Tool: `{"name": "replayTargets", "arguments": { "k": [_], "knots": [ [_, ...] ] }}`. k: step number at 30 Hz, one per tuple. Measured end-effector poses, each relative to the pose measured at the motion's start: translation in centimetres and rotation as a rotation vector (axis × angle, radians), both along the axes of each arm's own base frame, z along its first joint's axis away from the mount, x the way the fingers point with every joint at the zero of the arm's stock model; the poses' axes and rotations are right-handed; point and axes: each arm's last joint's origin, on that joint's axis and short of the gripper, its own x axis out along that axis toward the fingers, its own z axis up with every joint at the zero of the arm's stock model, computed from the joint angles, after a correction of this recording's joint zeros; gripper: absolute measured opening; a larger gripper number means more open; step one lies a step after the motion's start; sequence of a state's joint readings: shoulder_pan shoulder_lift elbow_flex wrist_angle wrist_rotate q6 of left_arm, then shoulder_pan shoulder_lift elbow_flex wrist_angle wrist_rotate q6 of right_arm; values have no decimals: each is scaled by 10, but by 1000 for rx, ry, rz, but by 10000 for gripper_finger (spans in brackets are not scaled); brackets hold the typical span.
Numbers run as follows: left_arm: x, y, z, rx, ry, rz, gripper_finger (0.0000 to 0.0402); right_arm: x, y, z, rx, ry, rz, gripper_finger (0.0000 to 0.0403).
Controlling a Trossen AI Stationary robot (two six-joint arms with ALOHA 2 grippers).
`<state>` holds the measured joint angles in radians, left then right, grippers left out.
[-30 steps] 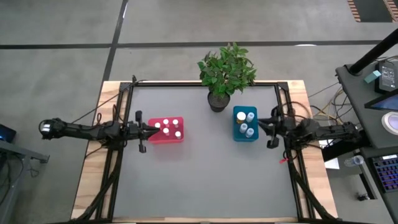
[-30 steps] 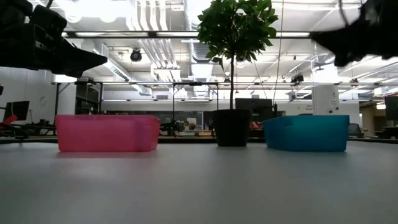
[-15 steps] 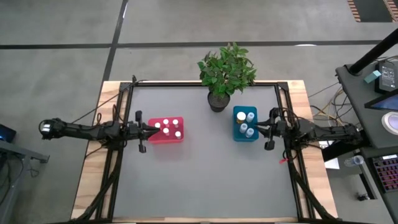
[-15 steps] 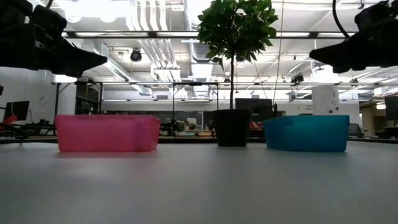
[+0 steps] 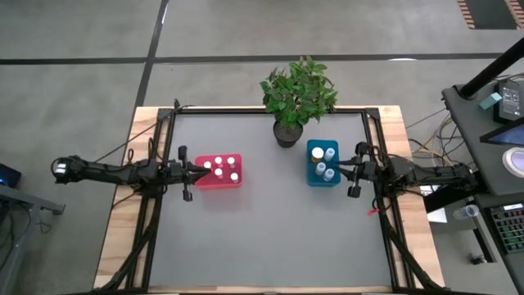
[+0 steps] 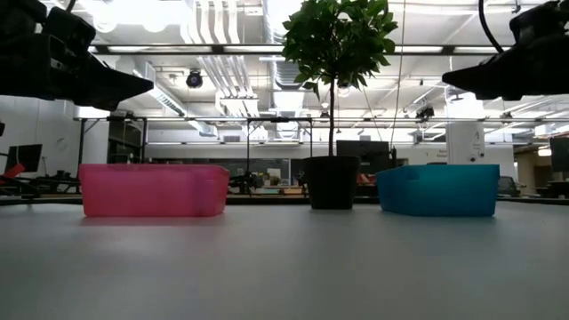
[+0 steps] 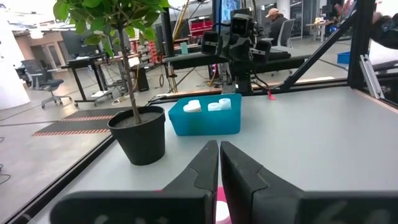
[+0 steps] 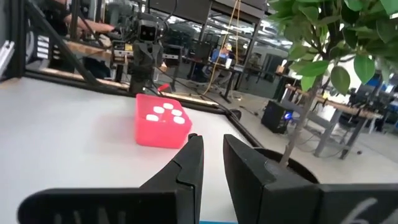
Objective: Pick and place medicine bottles into bin by pill shape (circle, oval)
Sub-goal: Return to Home Position
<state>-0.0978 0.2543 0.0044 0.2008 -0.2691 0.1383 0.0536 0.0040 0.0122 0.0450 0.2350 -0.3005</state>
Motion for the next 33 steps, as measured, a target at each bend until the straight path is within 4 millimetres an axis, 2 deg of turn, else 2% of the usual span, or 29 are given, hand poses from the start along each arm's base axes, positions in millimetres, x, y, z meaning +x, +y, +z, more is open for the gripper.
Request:
{"name": "replayTargets", "arguments": {
  "k": [11,33],
  "knots": [
    [0,0,0,0,0,0,2,-1,0,2,106,-17,4,52],
    [0,0,0,0,0,0,2,-1,0,4,107,-26,4,52]
  ]
}}
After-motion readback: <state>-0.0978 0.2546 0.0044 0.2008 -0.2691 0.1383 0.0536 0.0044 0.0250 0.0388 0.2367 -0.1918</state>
